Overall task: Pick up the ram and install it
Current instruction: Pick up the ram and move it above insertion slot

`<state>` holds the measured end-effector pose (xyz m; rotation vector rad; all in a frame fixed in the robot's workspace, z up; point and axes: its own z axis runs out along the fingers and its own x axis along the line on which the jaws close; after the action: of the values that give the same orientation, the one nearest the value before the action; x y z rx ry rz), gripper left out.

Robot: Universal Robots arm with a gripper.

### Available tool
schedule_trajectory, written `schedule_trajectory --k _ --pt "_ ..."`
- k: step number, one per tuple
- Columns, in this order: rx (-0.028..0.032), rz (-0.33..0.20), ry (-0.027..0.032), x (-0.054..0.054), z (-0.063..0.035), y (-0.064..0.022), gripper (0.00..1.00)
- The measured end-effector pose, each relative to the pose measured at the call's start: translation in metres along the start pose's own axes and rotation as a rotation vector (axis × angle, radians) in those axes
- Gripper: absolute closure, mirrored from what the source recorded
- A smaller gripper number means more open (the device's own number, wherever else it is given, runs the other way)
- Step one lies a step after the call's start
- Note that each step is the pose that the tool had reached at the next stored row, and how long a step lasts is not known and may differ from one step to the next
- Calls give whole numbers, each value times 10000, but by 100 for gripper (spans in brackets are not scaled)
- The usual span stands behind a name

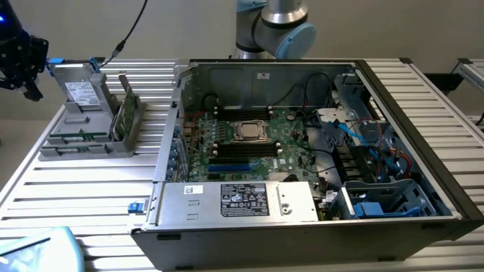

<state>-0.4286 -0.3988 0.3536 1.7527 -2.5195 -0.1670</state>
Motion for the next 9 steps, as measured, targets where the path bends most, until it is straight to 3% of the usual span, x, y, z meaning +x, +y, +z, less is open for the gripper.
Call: schedule_trajectory --k 9 --pt "0 -1633 206 0 6 -1 89"
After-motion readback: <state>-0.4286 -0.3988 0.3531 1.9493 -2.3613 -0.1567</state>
